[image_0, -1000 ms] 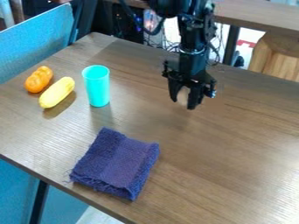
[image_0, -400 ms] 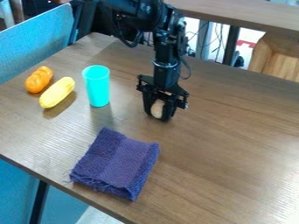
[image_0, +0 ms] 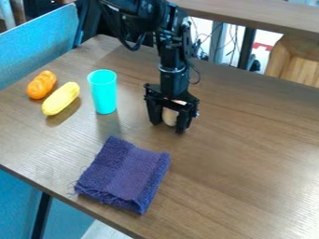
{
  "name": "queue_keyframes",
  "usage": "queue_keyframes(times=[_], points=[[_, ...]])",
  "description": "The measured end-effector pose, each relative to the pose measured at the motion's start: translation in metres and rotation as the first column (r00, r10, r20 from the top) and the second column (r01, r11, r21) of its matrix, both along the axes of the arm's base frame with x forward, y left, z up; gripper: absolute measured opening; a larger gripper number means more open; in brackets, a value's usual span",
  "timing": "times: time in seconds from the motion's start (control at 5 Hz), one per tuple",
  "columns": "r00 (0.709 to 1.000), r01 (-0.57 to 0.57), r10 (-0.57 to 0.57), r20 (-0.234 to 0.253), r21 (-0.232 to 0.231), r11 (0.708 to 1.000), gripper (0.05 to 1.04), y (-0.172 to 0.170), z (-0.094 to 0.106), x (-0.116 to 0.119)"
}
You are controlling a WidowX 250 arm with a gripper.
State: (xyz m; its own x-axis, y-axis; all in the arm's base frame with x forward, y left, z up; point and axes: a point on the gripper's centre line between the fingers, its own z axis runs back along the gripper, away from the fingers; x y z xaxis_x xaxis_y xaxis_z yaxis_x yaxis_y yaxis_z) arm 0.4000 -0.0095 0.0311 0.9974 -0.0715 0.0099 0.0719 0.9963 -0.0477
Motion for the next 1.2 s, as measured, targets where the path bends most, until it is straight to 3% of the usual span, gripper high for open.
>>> queue_keyframes(times=[0.2,0.4,0.6,0.8,1.0,1.2], points=[[0.997,0.006,-0.002,0.082,-0.038,0.999,1.001,-0.001,0.032,0.001],[0.996,0.042,-0.033,0.085,-0.11,0.993,1.0,0.009,0.062,-0.015],[0.998,0.068,-0.068,0.004,-0.082,0.994,1.0,0.021,0.08,-0.038],[0.996,0.081,-0.082,-0.026,-0.043,0.996,1.0,0.045,0.093,-0.05],[0.997,0.072,-0.072,0.014,0.002,0.997,1.0,0.066,0.114,-0.063],[0.999,0.037,-0.037,0.026,0.0,0.999,1.001,0.084,0.124,-0.076]])
